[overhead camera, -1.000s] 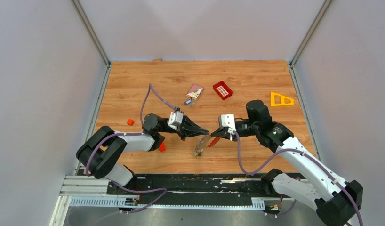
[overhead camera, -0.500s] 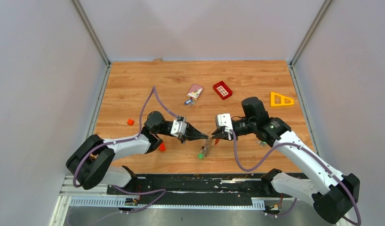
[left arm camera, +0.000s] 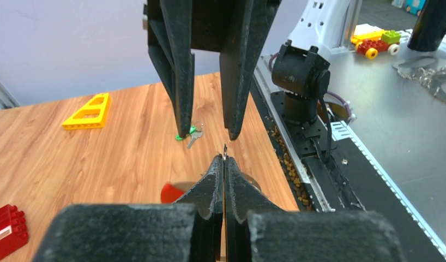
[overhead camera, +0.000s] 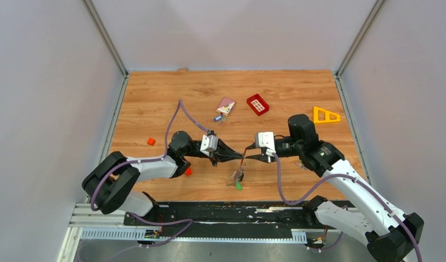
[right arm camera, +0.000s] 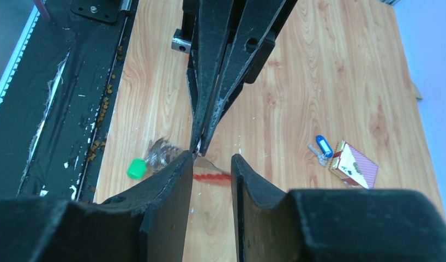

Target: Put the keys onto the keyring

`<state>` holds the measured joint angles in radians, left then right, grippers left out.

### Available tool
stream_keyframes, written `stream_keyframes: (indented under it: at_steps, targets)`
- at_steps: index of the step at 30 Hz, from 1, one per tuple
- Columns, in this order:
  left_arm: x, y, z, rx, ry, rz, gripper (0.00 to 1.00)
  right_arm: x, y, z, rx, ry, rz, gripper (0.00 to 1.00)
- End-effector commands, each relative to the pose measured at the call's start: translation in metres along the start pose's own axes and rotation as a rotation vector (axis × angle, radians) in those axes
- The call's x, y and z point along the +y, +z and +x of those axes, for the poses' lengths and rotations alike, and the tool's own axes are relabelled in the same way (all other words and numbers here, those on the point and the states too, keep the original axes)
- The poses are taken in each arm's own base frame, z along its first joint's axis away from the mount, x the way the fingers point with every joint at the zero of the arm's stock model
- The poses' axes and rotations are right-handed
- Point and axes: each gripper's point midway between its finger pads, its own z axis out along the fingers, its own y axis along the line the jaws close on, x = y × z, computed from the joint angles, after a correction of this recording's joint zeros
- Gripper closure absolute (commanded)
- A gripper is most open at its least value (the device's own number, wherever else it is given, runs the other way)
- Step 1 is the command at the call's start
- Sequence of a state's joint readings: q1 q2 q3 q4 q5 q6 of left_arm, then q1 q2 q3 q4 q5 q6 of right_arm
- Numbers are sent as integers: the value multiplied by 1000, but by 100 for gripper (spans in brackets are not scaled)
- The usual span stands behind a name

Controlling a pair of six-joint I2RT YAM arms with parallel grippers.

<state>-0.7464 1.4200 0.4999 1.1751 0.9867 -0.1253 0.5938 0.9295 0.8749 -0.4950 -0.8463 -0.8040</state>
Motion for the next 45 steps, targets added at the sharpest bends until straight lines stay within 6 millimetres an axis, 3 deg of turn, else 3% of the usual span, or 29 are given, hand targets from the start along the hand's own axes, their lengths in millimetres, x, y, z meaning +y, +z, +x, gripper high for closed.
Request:
stream_keyframes:
  at_steps: [1,7,21,32,38,42,45]
  targets:
    - [5,2,-24,-86,29,-38,100,-4,1,-4,-29,-2,24,69]
    - [9,2,-25,-97,13,-68,100,-2,2,0,-22,9,20,70]
    - [11,2,-24,-104,-8,-80,100,-3,10,8,-23,46,5,85]
    - [11,2,-14,-78,-1,-74,100,-8,8,2,-34,35,30,100]
    - [12,1,-9,-48,27,-70,100,-15,4,6,12,23,64,100]
    - [19,0,-6,18,83,-84,79,-20,-1,17,95,25,90,100]
    - [29,-4,8,143,133,-94,62,-22,-4,26,175,12,113,100]
